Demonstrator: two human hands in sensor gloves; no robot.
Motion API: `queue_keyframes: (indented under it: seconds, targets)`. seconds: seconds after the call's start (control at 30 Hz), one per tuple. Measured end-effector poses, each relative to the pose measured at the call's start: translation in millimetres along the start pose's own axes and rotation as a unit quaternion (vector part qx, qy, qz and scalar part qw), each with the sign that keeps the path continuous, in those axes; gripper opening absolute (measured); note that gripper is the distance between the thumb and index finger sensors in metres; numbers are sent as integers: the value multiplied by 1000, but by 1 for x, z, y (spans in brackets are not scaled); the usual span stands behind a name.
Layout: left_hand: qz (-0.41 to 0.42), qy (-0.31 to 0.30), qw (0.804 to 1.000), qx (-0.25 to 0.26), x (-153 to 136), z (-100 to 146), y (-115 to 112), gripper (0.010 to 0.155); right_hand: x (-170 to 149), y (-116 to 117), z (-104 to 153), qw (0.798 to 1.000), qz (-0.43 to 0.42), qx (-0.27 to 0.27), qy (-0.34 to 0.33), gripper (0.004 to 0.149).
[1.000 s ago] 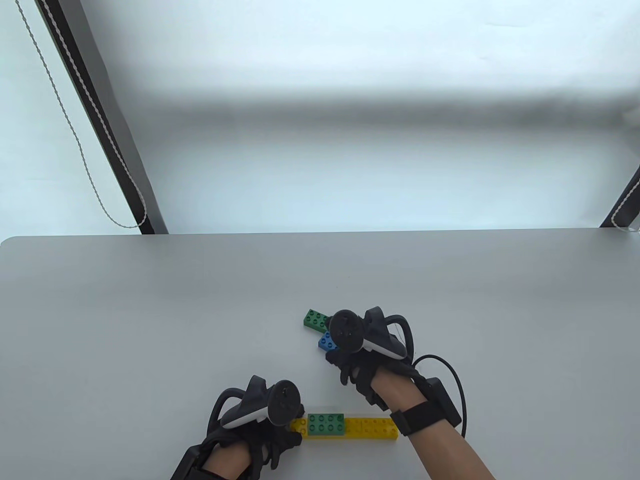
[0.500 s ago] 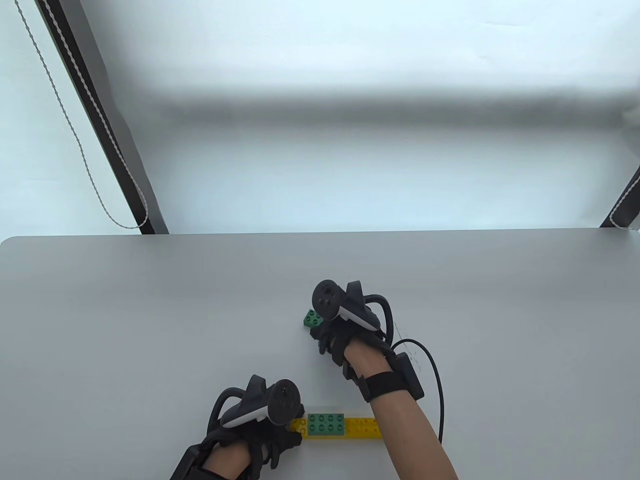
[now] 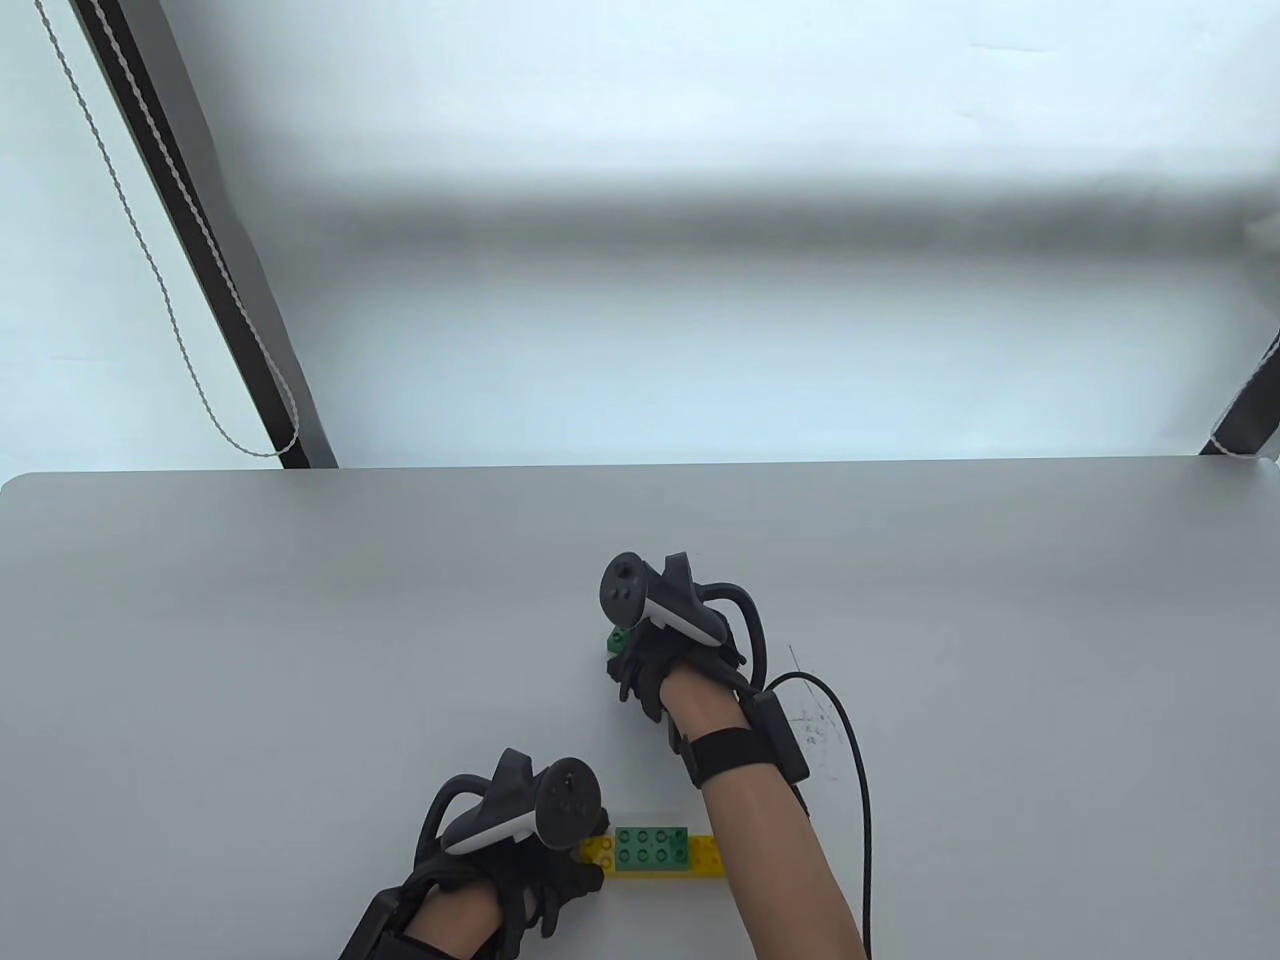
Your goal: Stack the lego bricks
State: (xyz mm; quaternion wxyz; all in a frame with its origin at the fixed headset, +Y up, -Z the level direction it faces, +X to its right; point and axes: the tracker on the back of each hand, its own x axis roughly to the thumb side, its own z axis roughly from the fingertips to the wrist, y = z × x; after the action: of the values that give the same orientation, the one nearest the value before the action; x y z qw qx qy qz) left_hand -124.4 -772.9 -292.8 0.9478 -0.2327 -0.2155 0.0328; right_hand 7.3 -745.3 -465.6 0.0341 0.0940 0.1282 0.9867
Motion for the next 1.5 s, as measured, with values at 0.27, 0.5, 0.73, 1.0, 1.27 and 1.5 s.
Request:
queue_keyframes:
  seconds: [0.27,0.5,0.73,1.0,1.27,1.5]
  targets:
    - [0,0,1000,0,0,0,0,64,14,10,-9,999,47,-15,18,76]
    - [0,0,1000,0,0,0,0,64,22,16,-17,996,83,-26,29,70]
    - [0,0,1000,0,0,0,0,64,23,20,-20,994,101,-42,30,67]
    - [-1,0,1000,-1,0,0,0,64,22,19,-16,992,113,-55,18,66]
    - [-1,1,1000,-1,0,0,0,64,17,1,-2,990,112,-81,-2,66]
    - [-1,1,1000,-1,0,0,0,64,16,-14,26,986,123,-100,-51,66]
